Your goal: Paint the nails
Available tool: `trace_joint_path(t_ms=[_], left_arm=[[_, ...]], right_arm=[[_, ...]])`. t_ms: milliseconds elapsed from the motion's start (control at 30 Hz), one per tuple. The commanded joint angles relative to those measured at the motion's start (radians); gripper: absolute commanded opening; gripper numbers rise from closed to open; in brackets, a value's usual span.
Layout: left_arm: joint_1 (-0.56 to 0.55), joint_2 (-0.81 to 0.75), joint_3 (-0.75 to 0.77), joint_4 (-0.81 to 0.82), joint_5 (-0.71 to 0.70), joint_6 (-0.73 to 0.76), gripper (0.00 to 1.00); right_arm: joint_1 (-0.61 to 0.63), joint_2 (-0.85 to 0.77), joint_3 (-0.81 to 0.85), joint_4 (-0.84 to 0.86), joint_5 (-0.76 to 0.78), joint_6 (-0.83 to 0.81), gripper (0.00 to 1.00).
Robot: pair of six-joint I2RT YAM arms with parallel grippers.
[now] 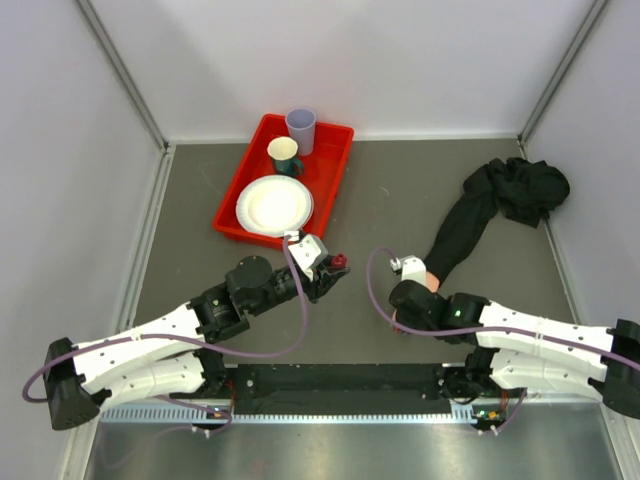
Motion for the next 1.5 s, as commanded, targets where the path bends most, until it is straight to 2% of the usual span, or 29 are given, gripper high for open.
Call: trace_joint_path(t_ms=[0, 633, 1467], left_arm=[[-0.003, -0.007, 0.040, 0.039, 0.011, 0.014, 0.00], [-0.003, -0.016, 0.040, 0.035, 0.011, 0.015, 0.00], [-0.003, -0.016, 0.040, 0.033, 0.011, 0.015, 0.00]], right_arm=[[0.012, -0.022, 0.016, 0.015, 0.033, 0.019, 0.00], [0.012, 0.018, 0.010, 0.055, -0.058, -0.024, 0.00], [0.012, -0.012, 0.020, 0.015, 0.044, 0.016, 0.00]])
